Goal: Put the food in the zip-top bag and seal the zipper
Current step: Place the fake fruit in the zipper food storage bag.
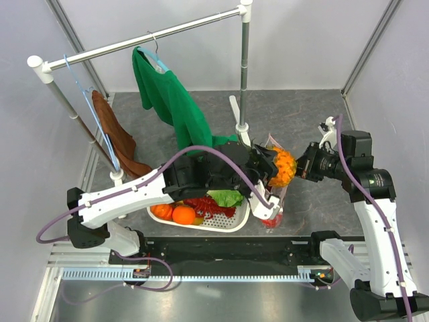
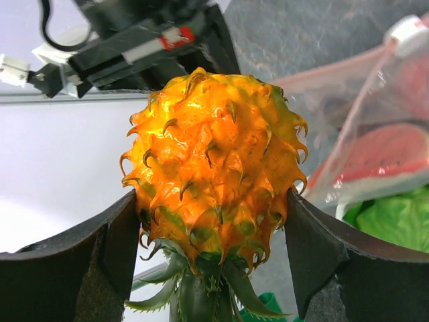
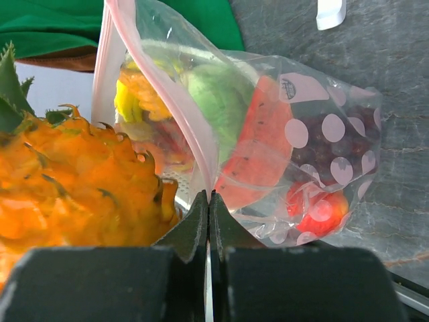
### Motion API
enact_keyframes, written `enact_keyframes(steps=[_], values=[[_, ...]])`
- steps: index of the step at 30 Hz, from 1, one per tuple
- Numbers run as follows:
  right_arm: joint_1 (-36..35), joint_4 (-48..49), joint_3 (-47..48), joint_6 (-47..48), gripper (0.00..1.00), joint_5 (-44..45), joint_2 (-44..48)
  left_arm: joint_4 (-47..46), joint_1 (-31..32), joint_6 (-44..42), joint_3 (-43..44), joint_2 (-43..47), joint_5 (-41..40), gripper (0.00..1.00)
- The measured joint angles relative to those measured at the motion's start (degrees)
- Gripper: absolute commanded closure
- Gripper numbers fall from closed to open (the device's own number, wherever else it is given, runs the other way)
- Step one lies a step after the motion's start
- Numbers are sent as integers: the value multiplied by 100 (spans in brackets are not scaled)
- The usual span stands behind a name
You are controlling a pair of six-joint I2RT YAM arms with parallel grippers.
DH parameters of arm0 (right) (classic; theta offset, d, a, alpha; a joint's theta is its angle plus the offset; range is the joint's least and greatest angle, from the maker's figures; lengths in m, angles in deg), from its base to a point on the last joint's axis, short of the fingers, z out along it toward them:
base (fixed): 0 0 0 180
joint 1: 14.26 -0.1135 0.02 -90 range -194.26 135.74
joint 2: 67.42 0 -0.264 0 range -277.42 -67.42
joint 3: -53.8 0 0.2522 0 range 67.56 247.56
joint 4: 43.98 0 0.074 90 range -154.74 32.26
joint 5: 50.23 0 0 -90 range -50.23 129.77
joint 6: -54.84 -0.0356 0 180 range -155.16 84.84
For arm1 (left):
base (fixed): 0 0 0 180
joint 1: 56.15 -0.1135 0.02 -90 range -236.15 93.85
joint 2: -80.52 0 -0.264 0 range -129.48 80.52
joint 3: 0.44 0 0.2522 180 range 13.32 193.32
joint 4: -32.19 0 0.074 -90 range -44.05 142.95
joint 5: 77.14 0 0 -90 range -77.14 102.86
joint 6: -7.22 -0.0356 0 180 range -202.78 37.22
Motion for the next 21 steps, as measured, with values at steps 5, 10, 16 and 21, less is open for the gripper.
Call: enact_keyframes(steps=[5, 10, 16, 21], values=[[15, -52, 109, 42, 100, 55, 9, 48, 118, -721, -518, 240, -428, 56], [20, -92, 162, 96, 100, 48, 68, 199, 214, -1377, -1047, 385, -887, 53], [11, -85, 164, 85, 100, -79, 59, 302, 457, -2310, -1427, 404, -1410, 24], [13, -81, 164, 68, 100, -116, 61, 214, 557, -2638, -1351, 304, -1561, 0]])
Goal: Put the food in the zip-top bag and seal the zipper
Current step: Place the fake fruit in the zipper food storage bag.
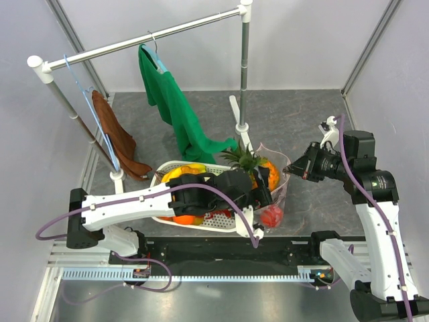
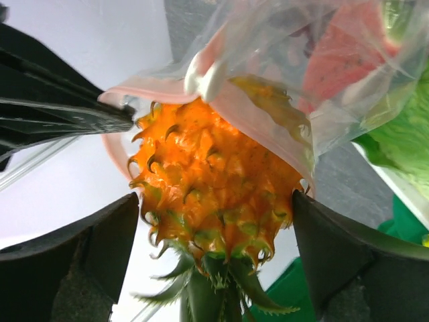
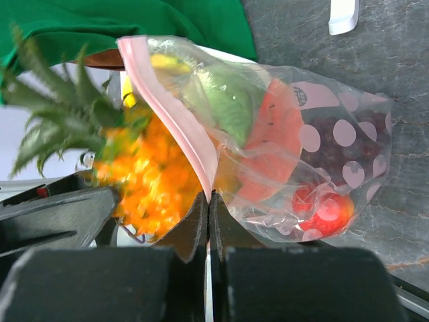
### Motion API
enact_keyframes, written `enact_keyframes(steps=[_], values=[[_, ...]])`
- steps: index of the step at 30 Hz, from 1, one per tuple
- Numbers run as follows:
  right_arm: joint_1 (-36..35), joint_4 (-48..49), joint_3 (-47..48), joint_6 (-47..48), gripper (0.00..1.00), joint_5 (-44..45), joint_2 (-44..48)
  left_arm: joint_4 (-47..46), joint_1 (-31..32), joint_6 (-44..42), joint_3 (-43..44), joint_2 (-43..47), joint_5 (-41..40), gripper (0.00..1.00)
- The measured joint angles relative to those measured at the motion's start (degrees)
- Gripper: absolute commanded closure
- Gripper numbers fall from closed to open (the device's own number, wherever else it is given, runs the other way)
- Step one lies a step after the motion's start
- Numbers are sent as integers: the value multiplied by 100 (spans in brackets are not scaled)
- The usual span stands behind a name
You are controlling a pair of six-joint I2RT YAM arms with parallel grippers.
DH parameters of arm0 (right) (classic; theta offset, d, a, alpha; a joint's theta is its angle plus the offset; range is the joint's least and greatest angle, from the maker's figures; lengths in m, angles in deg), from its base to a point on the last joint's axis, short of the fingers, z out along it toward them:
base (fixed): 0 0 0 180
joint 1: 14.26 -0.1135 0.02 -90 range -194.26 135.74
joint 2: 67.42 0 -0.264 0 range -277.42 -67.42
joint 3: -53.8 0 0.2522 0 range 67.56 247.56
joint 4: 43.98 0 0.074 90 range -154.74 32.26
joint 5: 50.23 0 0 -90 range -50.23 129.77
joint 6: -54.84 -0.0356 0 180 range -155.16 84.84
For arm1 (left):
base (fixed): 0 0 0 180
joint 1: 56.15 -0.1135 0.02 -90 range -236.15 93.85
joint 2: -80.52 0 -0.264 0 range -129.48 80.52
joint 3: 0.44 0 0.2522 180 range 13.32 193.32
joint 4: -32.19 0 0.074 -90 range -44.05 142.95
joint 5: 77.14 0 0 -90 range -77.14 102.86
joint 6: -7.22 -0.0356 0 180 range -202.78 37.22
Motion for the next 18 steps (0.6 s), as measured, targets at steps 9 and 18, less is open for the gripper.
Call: enact_keyframes(steps=[9, 18], values=[[0, 0, 0, -4, 100, 24, 2, -632, 81, -415, -153, 306, 168, 4], [0, -74, 0, 59, 100, 72, 9, -702, 90, -765, -750, 968, 343, 4]])
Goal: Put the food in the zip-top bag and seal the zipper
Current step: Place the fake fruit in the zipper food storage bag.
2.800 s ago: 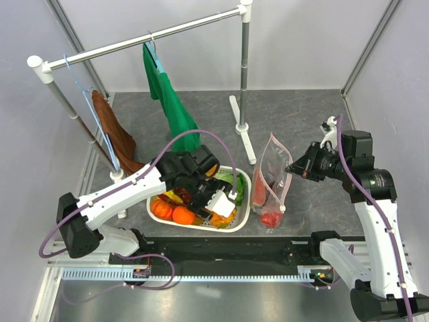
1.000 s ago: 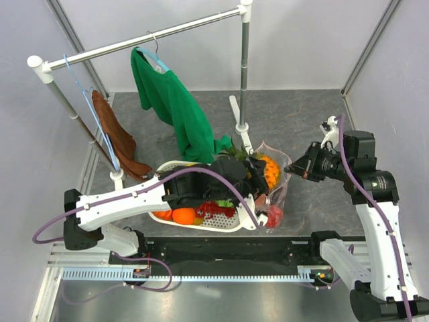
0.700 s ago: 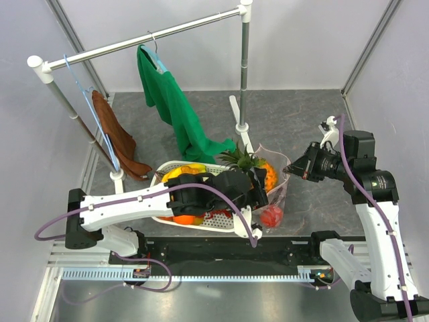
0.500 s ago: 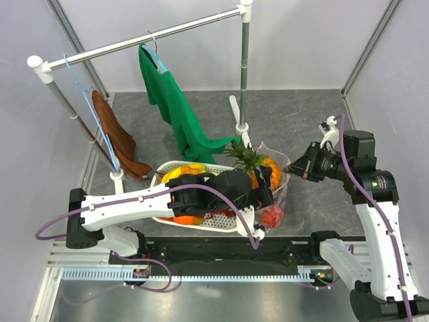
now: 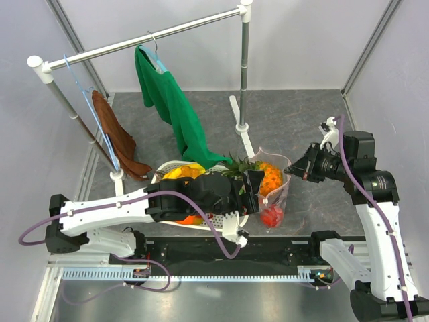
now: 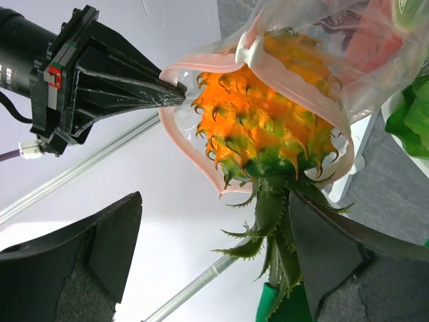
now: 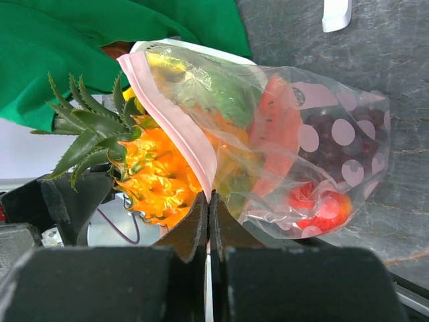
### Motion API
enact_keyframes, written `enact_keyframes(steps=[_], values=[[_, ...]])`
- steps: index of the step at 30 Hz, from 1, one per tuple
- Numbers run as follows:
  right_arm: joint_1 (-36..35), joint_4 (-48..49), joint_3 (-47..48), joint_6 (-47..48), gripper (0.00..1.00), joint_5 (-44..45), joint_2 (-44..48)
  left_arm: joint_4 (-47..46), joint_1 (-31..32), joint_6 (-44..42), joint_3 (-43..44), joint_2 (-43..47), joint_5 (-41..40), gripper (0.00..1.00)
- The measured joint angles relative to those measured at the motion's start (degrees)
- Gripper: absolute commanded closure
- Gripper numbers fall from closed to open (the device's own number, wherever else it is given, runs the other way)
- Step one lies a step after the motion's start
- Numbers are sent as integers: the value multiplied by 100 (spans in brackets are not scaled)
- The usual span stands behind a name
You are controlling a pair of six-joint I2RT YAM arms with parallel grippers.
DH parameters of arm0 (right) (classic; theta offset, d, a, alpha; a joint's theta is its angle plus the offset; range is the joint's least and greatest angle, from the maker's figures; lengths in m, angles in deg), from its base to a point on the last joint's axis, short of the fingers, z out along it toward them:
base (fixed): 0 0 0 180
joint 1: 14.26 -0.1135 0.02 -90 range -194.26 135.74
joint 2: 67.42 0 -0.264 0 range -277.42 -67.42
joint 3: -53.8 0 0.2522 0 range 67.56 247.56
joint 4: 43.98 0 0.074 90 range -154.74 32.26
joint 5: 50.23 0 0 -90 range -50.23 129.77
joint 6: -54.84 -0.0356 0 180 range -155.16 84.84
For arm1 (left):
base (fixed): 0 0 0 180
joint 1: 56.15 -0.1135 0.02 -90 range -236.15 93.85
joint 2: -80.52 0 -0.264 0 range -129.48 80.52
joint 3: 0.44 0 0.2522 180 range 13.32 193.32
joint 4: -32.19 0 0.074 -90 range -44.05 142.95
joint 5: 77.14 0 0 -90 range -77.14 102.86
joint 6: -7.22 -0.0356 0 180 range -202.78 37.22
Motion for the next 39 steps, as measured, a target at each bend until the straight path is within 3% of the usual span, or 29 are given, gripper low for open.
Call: enact_keyframes(steps=[9, 18, 21, 22, 24, 25, 28, 32, 39], values=[[0, -92, 0, 131, 100, 125, 52, 710, -76, 1578, 229, 125, 129, 2], [0, -101, 0, 133, 100, 116, 55, 1097, -487, 2514, 229, 299, 120, 5], [0, -101, 0, 133, 100, 87, 55, 1172, -750, 2800, 291, 46, 146, 14], [0, -101, 0, 133, 100, 79, 55, 1182, -828, 2876, 321, -39, 153, 31], [0, -101, 0, 133, 100, 72, 55, 1224, -1021, 3069, 428, -251, 179, 50], [0, -101, 0, 133, 100, 66, 55, 1248, -1093, 3145, 485, -337, 197, 65], [0, -101, 0, 133, 100, 50, 57, 1377, -1163, 3274, 667, -431, 343, 86], [0, -101, 0, 131, 100, -7, 55, 1425, -1088, 3176, 1047, -426, 579, 92], [0, -92, 125, 129, 100, -140, -52, 1447, -935, 1751, 1193, -422, 793, 88]])
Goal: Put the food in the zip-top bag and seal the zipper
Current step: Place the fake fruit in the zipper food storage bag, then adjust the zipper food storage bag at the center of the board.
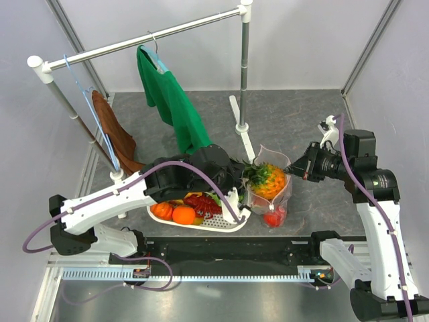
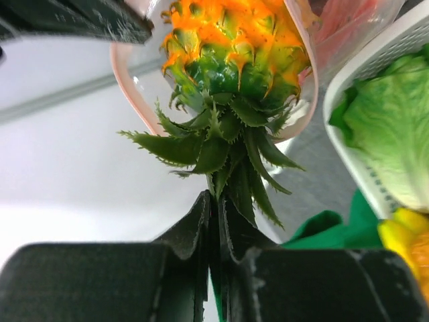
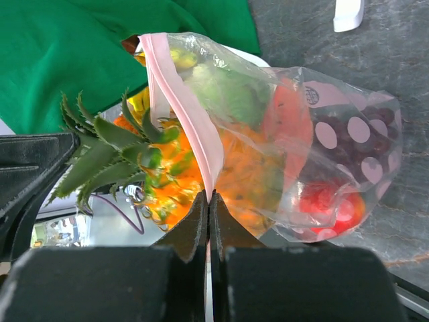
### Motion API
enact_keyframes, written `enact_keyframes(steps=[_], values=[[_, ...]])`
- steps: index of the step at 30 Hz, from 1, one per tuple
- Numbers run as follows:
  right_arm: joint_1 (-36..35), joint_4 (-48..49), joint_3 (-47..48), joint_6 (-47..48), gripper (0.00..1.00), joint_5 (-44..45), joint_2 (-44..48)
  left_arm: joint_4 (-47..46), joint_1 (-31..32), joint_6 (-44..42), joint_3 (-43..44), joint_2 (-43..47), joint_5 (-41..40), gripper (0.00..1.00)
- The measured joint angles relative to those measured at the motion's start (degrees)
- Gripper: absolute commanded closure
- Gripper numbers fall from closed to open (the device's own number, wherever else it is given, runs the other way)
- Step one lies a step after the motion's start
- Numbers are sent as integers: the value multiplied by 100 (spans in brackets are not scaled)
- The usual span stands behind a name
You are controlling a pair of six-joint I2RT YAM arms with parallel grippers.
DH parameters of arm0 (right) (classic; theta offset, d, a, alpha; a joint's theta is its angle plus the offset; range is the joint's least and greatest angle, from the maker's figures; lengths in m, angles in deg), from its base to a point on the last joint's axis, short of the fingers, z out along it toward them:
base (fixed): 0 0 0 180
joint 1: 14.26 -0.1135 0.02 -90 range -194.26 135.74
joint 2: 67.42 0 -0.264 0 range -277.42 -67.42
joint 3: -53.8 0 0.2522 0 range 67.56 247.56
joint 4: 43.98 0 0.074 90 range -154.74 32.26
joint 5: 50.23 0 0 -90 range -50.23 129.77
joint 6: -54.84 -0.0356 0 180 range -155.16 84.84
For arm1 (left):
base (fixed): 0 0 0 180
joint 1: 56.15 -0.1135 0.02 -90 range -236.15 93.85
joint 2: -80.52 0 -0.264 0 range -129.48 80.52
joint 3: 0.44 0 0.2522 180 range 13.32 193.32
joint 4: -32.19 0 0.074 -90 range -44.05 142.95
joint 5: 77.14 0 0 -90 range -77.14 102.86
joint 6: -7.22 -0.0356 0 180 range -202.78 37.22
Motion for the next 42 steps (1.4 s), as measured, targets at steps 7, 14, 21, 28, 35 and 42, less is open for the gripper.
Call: enact_keyframes(steps=[7, 14, 21, 28, 35, 42], values=[[0, 35, 22, 0, 100, -87, -24, -33, 7, -1401, 398, -361, 254, 88], [0, 107, 22, -50, 100, -160, -24, -487, 273, -1836, 470, -579, 481, 35], [0, 127, 24, -114, 100, -208, -28, -1475, 422, 31, 527, -697, 221, 19], [0, 127, 24, -177, 100, -210, -28, -1370, -1036, 4350, 944, -131, 328, 28], [0, 131, 24, -236, 100, -208, -28, -951, -1786, 7361, 691, 446, 1108, 32], [0, 129, 24, -258, 100, -208, -26, -629, -1845, 8830, 605, -564, 1978, 30]])
